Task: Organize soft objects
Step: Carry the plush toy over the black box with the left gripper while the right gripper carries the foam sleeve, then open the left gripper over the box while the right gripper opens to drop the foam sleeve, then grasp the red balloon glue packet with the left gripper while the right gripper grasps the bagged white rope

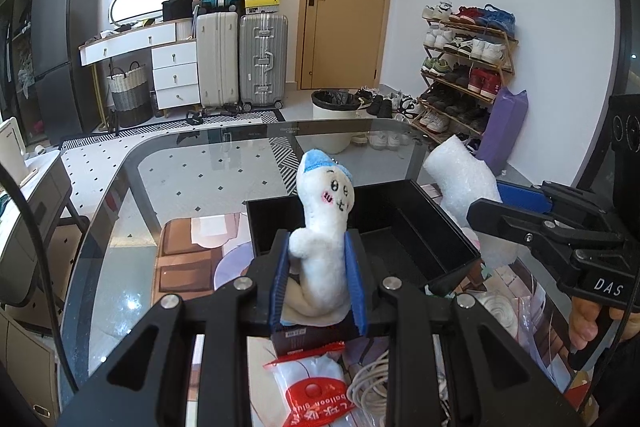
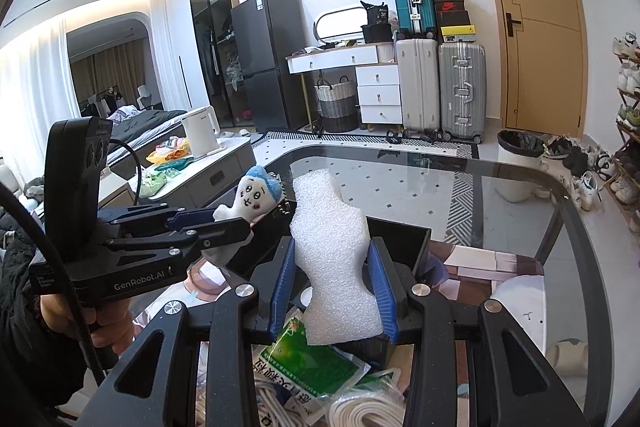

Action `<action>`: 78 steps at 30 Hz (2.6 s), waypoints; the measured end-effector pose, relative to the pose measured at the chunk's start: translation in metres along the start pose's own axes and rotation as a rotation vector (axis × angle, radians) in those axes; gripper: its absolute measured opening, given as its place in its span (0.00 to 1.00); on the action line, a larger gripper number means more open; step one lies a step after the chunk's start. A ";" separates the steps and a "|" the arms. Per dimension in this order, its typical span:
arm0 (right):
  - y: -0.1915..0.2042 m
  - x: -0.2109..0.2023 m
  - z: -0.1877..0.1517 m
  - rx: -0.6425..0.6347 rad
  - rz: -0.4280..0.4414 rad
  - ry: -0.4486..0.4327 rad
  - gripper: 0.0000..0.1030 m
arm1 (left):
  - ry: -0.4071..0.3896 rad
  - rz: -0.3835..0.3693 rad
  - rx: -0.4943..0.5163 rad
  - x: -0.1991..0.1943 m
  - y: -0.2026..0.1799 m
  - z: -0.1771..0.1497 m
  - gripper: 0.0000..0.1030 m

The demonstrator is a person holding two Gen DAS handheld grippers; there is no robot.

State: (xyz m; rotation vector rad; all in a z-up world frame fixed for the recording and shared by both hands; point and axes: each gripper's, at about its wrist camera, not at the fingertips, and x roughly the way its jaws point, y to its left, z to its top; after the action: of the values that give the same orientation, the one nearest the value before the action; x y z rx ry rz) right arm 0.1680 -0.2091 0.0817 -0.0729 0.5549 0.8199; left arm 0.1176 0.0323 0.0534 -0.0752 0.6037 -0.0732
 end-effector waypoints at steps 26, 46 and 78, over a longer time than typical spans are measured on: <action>-0.014 0.045 -0.002 0.020 0.006 0.063 0.36 | 0.049 0.001 0.008 0.040 -0.002 0.006 0.24; -0.020 0.028 -0.008 0.041 -0.085 0.044 0.81 | 0.074 0.000 -0.020 0.034 -0.001 0.008 0.57; -0.019 -0.038 -0.068 0.118 -0.137 0.080 0.99 | 0.076 0.123 -0.007 -0.009 -0.003 -0.048 1.00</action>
State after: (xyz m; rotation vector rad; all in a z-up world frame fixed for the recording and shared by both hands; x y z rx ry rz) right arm 0.1304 -0.2661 0.0399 -0.0352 0.6659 0.6512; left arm 0.0825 0.0283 0.0197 -0.0418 0.6837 0.0457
